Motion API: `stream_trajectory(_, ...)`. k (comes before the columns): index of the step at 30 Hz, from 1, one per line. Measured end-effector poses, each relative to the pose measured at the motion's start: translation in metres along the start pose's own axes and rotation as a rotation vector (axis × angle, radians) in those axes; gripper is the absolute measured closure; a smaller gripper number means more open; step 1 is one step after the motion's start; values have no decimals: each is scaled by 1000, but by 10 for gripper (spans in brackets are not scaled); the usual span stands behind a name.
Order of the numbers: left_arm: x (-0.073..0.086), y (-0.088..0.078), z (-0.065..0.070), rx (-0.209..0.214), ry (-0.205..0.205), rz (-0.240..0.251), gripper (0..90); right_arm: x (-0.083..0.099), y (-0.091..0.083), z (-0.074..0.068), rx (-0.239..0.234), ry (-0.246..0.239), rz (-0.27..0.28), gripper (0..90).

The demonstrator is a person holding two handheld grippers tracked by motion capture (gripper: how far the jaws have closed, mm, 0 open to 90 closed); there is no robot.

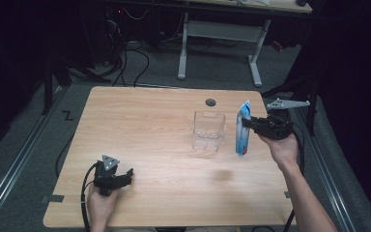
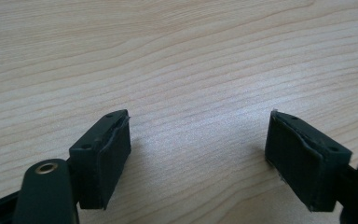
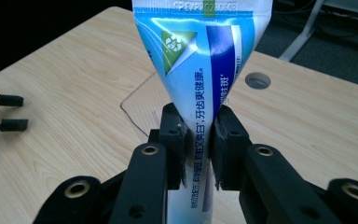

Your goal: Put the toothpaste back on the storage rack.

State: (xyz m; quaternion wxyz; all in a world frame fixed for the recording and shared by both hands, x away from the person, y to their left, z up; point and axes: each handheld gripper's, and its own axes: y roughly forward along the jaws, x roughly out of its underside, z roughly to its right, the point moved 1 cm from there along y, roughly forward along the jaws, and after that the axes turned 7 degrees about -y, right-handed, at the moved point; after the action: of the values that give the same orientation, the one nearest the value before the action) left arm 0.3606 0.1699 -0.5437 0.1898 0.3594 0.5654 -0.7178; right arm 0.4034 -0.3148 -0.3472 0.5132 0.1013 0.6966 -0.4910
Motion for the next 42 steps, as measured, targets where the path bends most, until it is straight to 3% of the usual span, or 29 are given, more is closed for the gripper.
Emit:
stream_trajectory(10,0,0,0,0,0,0,226,-20,1,-12,-27,-37,28,765)
stream_trajectory(23,0,0,0,1,-1,0,226,-44,21,-28,-69,-74,38,764)
stream_trajectory(38,0,0,0,1,0,0,227,-67,43,-35,-82,-76,48,764)
stream_trajectory(42,0,0,0,1,-1,1,226,-73,55,-35,-63,-75,46,764)
